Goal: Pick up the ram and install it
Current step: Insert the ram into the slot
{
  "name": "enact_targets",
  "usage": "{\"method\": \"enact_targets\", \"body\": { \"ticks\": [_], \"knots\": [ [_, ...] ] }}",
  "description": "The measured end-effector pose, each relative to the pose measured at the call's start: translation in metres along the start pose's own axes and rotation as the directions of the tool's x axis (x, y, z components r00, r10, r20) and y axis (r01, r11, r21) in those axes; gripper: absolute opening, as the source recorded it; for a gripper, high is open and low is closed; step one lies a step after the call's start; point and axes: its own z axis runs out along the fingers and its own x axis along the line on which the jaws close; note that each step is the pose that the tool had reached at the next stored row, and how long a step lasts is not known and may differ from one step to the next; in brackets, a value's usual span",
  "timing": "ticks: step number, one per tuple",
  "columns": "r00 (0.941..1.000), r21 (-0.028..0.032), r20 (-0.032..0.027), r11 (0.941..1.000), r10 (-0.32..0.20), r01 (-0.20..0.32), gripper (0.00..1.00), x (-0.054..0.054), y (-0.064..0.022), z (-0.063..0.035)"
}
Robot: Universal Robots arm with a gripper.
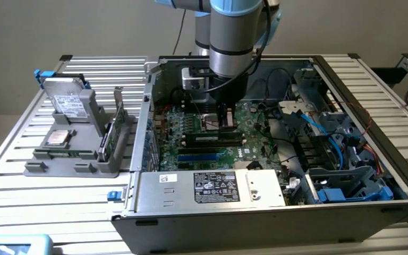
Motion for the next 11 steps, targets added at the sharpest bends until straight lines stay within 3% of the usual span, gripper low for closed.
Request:
{"method": "enact_targets", "body": {
  "ticks": [11],
  "knots": [
    [1.0,-0.0002,-0.0005,1.0,0.0,0.0,0.13,-0.0001,0.0001,0.0028]
  ]
}}
